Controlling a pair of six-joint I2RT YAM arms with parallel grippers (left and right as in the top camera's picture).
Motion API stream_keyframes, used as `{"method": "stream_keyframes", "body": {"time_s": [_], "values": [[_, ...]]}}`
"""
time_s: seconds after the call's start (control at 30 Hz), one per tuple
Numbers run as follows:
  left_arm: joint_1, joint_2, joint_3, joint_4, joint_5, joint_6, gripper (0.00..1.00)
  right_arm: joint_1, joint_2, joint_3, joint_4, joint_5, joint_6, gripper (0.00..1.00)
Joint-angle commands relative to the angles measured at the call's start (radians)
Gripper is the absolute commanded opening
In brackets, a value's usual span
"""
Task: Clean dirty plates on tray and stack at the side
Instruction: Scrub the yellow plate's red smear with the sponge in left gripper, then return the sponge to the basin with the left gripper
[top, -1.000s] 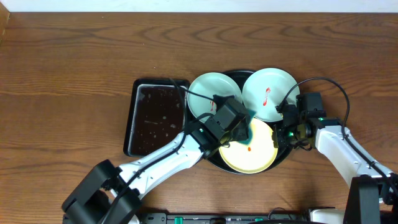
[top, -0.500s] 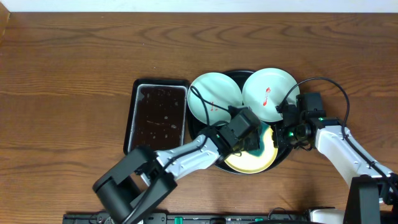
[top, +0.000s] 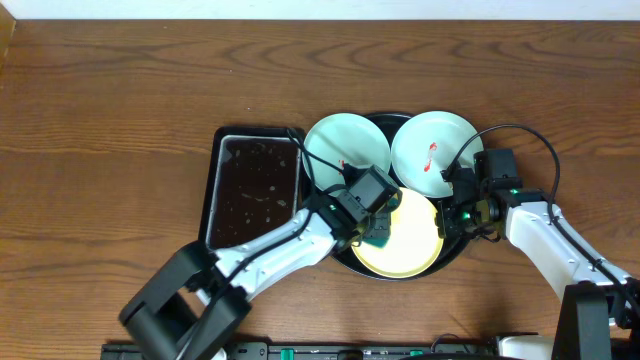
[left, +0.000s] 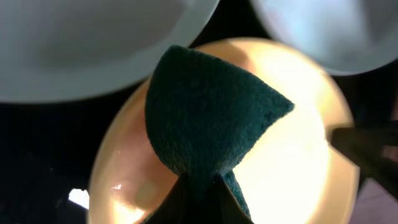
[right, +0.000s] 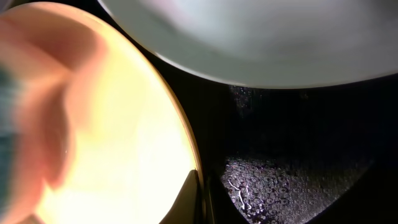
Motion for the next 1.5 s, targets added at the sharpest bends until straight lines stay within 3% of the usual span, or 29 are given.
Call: {"method": "stream_keyframes", "body": {"time_s": [0.0,0.43,0.7,0.87,1.33,1.43,1.47], "values": [[0.003,-0.076,-0.003,0.026,-0.04,0.058,0.07,0.004,0.005,0.014,0.003,0.01,0.001,0.01],[-0.08,0.06,-0.003,0.13,-0.034,0.04,0.07,0.004,0.005,0.014,0.003,0.01,0.001,0.01],[-0.056,0.097,-0.003,0.037,-0.068,0.211,0.07,0.004,0.005,0.014,0.003,0.011,0.001,0.01],[-0.016,0.049,-0.003,-0.01,-0.066,0.27,0.07,0.004,0.005,0.014,0.008,0.011,0.001,0.01],[0.065,-0.244,-0.003,-0.056,-0.067,0.294,0.07,0.004,0.005,0.014,0.007,0.011,0.001,0.01],[0.139,-0.282,-0.003,-0.12,-0.067,0.295,0.07,0.004,0.005,0.014,0.008,0.011,0.001,0.07],[0.174,-0.29,-0.003,-0.15,-0.067,0.295,0.07,0.004,0.005,0.014,0.009,0.011,0.001,0.19]]}}
